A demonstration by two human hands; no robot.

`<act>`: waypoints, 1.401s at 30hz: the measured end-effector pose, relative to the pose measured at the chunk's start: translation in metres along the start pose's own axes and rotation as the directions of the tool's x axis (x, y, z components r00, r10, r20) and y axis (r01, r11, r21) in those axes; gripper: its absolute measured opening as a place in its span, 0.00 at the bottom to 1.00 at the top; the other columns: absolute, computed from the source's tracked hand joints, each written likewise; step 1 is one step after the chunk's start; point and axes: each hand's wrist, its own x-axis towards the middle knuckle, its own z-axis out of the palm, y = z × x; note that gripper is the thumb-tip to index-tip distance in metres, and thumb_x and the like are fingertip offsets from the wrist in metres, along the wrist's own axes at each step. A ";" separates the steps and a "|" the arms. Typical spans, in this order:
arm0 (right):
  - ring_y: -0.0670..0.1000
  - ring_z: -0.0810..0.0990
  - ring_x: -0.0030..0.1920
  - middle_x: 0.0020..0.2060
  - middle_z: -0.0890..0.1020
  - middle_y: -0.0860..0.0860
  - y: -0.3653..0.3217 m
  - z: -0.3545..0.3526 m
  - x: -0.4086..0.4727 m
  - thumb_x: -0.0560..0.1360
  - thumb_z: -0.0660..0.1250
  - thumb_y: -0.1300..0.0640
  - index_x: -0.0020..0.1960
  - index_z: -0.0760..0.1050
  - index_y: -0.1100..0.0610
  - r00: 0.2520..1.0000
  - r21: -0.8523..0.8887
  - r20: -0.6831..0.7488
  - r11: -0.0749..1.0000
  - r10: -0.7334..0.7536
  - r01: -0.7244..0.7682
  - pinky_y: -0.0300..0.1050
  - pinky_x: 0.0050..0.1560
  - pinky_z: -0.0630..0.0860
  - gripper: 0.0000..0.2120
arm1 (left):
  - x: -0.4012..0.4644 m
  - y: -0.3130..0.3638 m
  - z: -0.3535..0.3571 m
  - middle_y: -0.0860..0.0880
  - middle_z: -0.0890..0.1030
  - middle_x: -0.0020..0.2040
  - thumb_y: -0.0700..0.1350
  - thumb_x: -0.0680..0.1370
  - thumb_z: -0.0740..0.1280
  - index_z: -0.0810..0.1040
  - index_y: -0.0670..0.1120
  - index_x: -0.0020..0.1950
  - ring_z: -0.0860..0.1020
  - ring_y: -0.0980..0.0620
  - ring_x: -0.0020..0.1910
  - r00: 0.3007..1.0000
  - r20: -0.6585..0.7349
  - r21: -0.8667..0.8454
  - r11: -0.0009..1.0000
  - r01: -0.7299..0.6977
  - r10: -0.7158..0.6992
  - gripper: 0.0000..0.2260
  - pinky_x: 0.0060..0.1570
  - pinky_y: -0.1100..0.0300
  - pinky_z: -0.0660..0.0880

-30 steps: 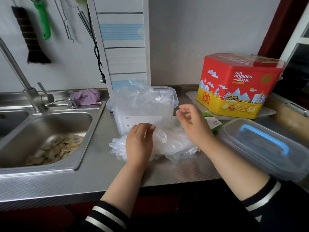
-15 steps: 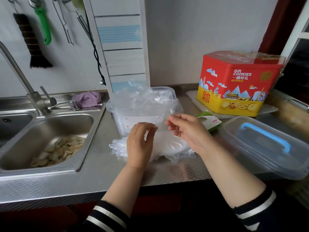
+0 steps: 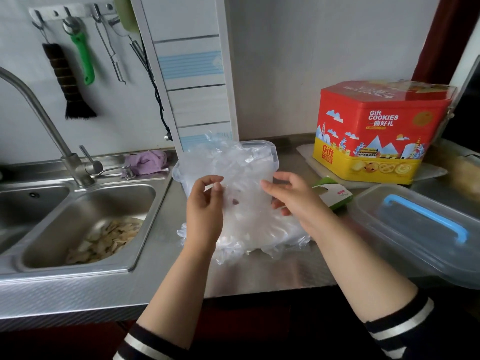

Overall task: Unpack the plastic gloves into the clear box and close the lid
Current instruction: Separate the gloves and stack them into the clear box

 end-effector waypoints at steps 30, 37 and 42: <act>0.57 0.69 0.64 0.60 0.76 0.53 -0.066 0.031 0.105 0.79 0.60 0.60 0.60 0.76 0.50 0.982 -0.985 0.111 0.117 -0.155 0.130 0.51 0.63 0.62 0.13 | 0.163 0.014 0.004 0.48 0.80 0.58 0.55 0.81 0.60 0.79 0.48 0.60 0.73 0.46 0.60 0.788 0.543 0.838 0.135 -0.528 -0.289 0.15 0.59 0.52 0.70; 0.57 0.66 0.65 0.63 0.70 0.54 -0.052 0.025 0.126 0.80 0.60 0.53 0.64 0.75 0.50 0.938 -0.955 0.181 0.176 -0.296 0.240 0.51 0.61 0.64 0.14 | 0.160 0.020 0.001 0.42 0.79 0.58 0.61 0.80 0.56 0.79 0.38 0.58 0.76 0.43 0.57 0.735 0.494 0.868 0.212 -0.449 -0.465 0.28 0.59 0.53 0.71; 0.50 0.75 0.55 0.54 0.78 0.50 -0.032 0.001 0.095 0.78 0.65 0.52 0.60 0.76 0.54 0.703 -0.592 -0.091 0.606 -0.705 0.531 0.50 0.56 0.74 0.12 | 0.147 0.031 -0.012 0.42 0.78 0.57 0.55 0.79 0.63 0.81 0.43 0.55 0.76 0.41 0.55 0.882 0.437 0.891 0.219 -0.397 -0.177 0.17 0.57 0.50 0.73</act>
